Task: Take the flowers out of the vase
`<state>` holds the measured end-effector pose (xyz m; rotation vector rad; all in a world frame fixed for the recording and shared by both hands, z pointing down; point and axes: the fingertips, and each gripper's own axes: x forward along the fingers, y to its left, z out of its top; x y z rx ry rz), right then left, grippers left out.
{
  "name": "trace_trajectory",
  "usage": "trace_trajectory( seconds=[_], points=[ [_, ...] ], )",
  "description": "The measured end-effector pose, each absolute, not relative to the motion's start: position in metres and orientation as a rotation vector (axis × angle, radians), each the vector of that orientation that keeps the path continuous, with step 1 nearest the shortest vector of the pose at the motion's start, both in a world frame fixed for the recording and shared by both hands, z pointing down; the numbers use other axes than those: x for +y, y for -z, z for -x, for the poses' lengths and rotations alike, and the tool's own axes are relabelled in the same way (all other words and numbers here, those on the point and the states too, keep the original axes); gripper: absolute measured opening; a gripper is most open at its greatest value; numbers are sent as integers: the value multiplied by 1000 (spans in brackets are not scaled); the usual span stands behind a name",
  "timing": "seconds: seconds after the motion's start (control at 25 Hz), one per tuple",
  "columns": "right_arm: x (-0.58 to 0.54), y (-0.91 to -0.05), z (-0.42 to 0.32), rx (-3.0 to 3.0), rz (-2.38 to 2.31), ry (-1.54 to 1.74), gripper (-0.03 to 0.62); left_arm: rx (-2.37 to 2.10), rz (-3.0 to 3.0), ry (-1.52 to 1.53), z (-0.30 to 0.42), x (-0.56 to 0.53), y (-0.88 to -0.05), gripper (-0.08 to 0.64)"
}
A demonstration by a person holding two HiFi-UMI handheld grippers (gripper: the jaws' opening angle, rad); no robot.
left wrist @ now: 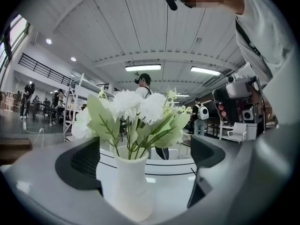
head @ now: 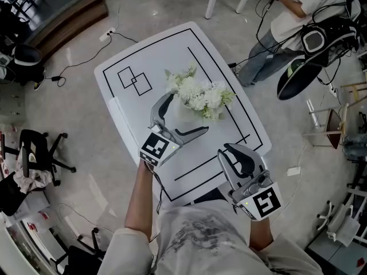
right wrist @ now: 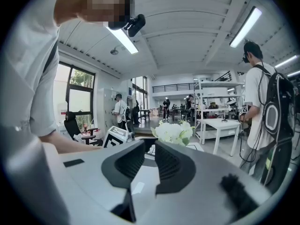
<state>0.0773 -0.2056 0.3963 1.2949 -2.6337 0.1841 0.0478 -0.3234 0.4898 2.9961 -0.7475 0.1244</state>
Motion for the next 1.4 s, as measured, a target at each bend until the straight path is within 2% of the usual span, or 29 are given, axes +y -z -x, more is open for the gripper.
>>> trace_trajectory(
  seconds=[0.56,0.72,1.2,1.4],
  points=[
    [-201,-401,-75,-2621,-1290,-210,71,-826,-3061,-200,-68,-332,-495,588],
    [-202,-401,-76,-2621,-1293,-214,71,-859,-3029,-199,-66,-336,-496,562],
    [-210,-397,-83,-2622,-1333,-170,71,-976,-2984,-183,-53,-345,-495,358],
    [-242,-395,-104,-2583,-1423,-80,75,-1002,-2978,-190,-49,-349,-496,332]
  ],
)
